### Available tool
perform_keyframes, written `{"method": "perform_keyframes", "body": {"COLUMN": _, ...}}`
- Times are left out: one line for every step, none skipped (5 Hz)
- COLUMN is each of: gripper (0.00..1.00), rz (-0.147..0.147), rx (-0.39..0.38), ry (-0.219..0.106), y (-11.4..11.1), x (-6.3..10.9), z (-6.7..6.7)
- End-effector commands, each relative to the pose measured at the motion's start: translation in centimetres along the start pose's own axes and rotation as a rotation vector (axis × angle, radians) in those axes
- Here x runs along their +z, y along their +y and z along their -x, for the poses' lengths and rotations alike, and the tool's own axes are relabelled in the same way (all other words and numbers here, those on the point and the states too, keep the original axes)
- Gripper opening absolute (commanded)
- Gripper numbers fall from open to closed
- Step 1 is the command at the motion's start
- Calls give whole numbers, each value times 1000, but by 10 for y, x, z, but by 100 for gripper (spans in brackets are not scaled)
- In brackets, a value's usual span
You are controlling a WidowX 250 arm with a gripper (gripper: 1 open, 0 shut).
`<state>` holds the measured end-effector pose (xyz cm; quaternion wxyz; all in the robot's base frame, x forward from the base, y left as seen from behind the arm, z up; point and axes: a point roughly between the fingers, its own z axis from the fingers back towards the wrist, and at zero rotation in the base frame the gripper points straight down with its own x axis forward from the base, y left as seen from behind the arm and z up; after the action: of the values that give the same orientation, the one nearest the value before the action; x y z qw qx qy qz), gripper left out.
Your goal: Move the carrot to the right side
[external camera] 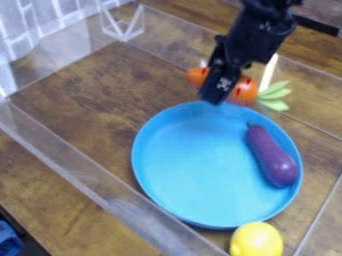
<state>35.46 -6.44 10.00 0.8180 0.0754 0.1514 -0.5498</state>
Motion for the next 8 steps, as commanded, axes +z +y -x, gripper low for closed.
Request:
{"method": "perform_keyframes", "body": {"gripper": 0, "rz": -61, "rx": -1, "ry": -31, "y": 5, "x": 34, "z": -2}}
{"method": "perform_keyframes", "body": {"gripper": 0, "rz": -67, "rx": -7, "ry": -25, "y": 7, "x": 43, "z": -7}}
{"method": "perform_keyframes", "body": {"gripper": 0, "rz": -78, "rx": -20, "ry": -19, "y": -2, "x": 56, "z": -15}}
{"method": "perform_keyframes", "body": {"gripper": 0, "rz": -93, "rx": -22, "ry": -6, "y": -12, "x": 67, "z": -23}}
{"method": "perform_keyframes", "body": {"gripper": 0, "rz": -106, "rx": -30, "ry": 1, "y": -9, "x": 70, "z": -34}}
{"method": "perform_keyframes", "body": {"gripper": 100, "rz": -108, "rx": -39, "ry": 4, "y": -2, "x": 62, "z": -48}}
{"method": "perform_keyframes", "body": {"gripper": 100, "rz": -101, "rx": -48, "ry": 8, "y": 8, "x": 52, "z": -66}}
{"method": "perform_keyframes", "body": {"gripper": 100, "rz": -102, "rx": -86, "ry": 15, "y": 6, "x": 40, "z": -73}}
